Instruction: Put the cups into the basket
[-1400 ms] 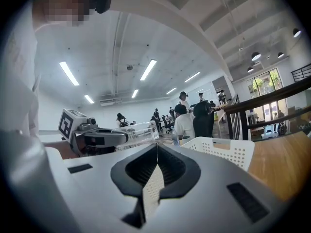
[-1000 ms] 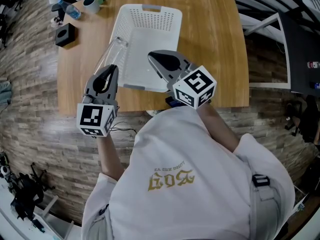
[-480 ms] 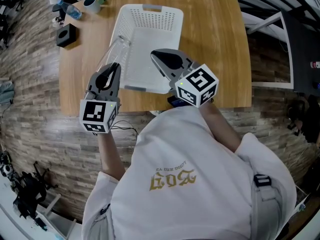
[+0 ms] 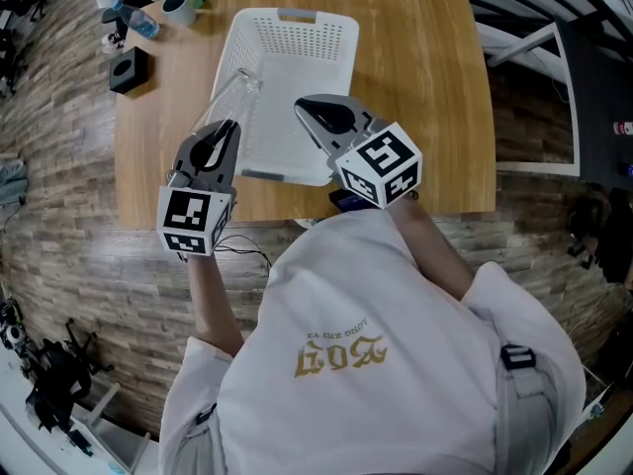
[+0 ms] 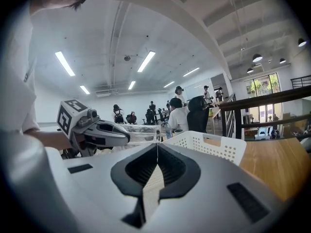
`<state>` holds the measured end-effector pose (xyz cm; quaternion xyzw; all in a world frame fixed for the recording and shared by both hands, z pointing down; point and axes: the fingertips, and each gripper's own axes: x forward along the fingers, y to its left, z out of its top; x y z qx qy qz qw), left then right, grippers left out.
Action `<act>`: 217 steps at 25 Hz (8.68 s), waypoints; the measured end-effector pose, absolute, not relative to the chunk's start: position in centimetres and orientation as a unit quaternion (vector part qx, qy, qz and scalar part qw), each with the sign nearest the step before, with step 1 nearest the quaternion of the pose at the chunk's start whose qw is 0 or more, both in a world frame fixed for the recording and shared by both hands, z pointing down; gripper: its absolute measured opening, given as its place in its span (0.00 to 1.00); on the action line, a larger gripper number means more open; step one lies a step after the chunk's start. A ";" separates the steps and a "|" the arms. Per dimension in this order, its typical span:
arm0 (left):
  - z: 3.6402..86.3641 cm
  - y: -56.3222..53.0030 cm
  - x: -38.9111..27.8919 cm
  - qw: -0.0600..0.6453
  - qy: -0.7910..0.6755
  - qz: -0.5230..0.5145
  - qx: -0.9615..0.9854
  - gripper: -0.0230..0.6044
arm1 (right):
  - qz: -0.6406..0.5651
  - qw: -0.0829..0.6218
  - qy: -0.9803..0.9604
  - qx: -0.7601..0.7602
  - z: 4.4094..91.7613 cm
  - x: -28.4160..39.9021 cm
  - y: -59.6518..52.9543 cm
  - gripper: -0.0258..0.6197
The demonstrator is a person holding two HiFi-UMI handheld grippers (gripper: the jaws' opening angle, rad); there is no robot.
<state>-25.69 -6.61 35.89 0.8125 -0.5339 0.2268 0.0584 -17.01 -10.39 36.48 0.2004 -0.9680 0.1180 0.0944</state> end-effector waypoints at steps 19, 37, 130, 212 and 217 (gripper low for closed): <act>38.1 -8.5 -23.7 0.056 -0.488 0.284 0.823 0.08 | 0.095 0.144 -0.968 0.183 37.8 -18.5 -11.0 0.06; 40.8 -9.1 -23.7 0.069 -0.448 0.363 0.814 0.08 | 0.089 0.236 -0.957 0.141 40.6 -20.5 -10.4 0.06; 58.2 -8.8 -21.7 0.072 -0.079 0.721 0.684 0.08 | -0.048 0.516 -0.851 -0.090 48.0 -20.8 -13.4 0.05; 57.7 -6.4 -22.1 0.025 0.017 0.769 0.638 0.13 | 0.034 0.501 -0.860 -0.089 47.5 -21.6 -14.3 0.05; 57.7 -6.6 -22.3 0.019 0.010 0.772 0.636 0.13 | 0.033 0.499 -0.861 -0.089 47.4 -21.6 -14.3 0.05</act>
